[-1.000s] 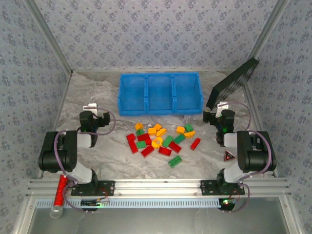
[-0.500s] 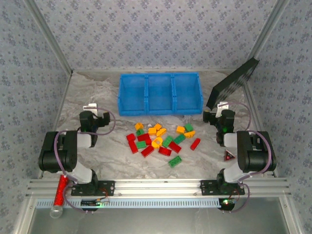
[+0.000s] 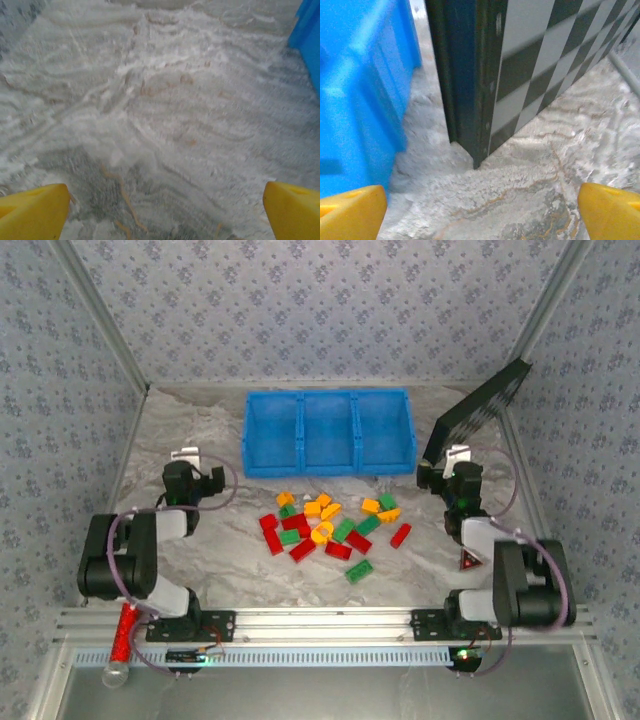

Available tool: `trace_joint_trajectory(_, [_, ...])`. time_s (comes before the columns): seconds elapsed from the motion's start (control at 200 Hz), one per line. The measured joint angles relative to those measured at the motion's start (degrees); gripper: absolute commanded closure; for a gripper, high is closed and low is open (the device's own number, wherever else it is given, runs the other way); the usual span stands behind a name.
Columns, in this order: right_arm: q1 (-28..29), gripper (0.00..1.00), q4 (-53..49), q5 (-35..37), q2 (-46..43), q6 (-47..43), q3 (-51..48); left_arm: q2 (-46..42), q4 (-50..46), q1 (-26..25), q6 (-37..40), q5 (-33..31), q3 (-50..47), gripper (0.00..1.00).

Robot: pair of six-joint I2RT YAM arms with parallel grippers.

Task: Sort the legos into containers by color
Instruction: Pick up the lego from the bottom-right of the table.

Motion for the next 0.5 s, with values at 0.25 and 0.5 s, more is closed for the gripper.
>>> trace_joint_trajectory(0.25, [1.31, 0.05, -30.16, 2.89, -20.35, 20.33, 11.02, -15.8, -21.88, -12.22, 0.17, -10.03, 18.49, 0.01])
trace_joint_trajectory(0.5, [5.81, 0.07, -53.2, -3.32, -25.03, 37.7, 9.62, -17.97, -41.72, -18.32, -2.29, -12.63, 33.79, 0.01])
